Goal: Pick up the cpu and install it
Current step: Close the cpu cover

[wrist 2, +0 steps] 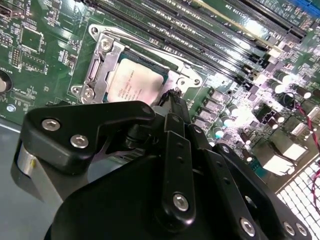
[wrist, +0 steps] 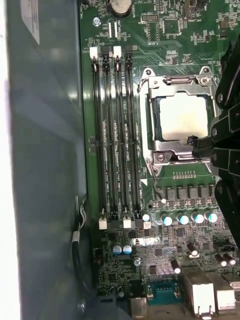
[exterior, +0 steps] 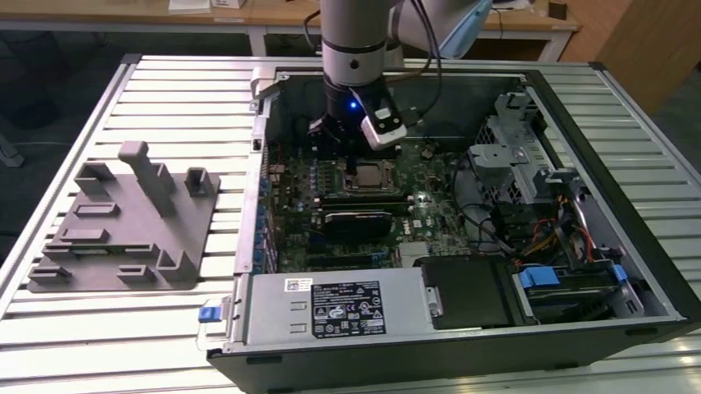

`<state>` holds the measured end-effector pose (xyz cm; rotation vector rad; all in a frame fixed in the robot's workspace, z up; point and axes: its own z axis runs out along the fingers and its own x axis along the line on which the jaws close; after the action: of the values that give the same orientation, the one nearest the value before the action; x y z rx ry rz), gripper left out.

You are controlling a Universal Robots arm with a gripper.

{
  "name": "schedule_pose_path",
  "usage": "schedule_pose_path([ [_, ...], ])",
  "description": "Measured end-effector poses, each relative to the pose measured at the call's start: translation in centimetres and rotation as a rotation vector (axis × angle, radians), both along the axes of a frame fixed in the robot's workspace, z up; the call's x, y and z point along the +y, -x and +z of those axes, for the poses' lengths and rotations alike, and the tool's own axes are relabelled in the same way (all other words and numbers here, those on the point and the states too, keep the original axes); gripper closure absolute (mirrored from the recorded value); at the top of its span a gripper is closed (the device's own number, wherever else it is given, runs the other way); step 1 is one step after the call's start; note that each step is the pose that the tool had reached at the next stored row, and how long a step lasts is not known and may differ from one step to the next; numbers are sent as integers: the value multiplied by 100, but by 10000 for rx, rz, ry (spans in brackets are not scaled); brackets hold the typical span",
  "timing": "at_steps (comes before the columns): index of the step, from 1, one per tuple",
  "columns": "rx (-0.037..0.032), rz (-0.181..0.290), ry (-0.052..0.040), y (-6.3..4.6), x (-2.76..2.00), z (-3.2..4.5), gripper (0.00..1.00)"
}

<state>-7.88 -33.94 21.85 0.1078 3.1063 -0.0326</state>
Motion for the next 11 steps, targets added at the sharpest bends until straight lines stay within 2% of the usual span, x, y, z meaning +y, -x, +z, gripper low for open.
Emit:
schedule_pose_path([
  [7,0,3,2,0,47,-62,89],
  [11,0,3,39,0,52,-88,89],
])
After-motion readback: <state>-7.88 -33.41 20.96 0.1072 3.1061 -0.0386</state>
